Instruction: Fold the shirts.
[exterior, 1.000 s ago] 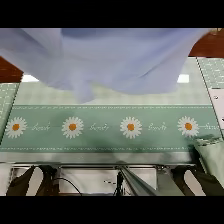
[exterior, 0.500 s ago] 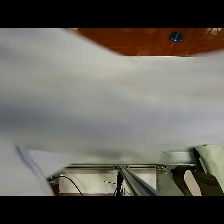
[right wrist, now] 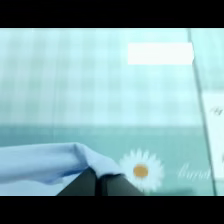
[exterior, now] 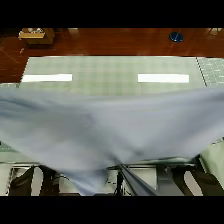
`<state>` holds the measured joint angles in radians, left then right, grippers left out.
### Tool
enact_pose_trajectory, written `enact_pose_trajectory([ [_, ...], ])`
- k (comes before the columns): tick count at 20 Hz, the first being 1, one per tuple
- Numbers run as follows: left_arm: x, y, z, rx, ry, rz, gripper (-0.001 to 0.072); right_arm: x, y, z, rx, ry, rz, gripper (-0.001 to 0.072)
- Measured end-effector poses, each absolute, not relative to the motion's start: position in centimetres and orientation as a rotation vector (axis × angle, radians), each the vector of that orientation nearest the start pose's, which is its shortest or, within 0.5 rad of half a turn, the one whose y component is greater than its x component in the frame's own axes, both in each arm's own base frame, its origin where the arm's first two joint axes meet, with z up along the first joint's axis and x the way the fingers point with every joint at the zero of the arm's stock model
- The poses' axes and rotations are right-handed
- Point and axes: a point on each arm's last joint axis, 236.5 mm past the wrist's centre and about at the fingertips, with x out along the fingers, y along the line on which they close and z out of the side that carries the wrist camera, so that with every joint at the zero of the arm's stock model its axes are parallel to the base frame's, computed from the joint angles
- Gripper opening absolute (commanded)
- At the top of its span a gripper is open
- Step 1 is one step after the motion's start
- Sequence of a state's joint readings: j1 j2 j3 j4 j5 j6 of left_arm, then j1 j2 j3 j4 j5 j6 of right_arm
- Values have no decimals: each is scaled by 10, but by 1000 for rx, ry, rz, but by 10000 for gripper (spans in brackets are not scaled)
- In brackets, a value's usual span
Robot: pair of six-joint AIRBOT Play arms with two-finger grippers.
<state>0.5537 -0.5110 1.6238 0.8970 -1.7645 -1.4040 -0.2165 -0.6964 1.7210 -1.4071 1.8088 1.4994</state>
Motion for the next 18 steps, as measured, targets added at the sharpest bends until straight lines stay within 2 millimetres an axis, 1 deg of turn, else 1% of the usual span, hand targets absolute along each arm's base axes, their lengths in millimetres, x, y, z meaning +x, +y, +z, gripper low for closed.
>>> enact_pose_trajectory([
  [3,192,-57,285,-253,729,-233,27,221,-8,242,65,1035,27,33],
  [4,203,-56,264,-311,770,-251,27,232,-8,224,73,1087,43,33],
  [6,225,-57,234,-418,806,-296,27,263,-7,193,98,1142,75,33],
  [7,240,-58,224,-466,805,-312,27,279,-5,182,110,1149,93,33],
  [8,254,-58,215,-502,804,-326,27,300,-5,170,123,1144,107,33],
  [10,285,-63,203,-558,791,-361,27,336,-3,151,147,1121,134,33],
  [11,300,-67,195,-573,792,-378,27,353,-2,143,159,1103,146,33],
  [13,334,-82,178,-593,792,-415,27,384,-1,129,186,1066,159,33],
  [16,384,-105,144,-587,778,-427,28,423,-6,109,210,1009,144,33],
  [18,416,-112,122,-583,750,-391,27,447,-14,98,217,966,120,33],
])
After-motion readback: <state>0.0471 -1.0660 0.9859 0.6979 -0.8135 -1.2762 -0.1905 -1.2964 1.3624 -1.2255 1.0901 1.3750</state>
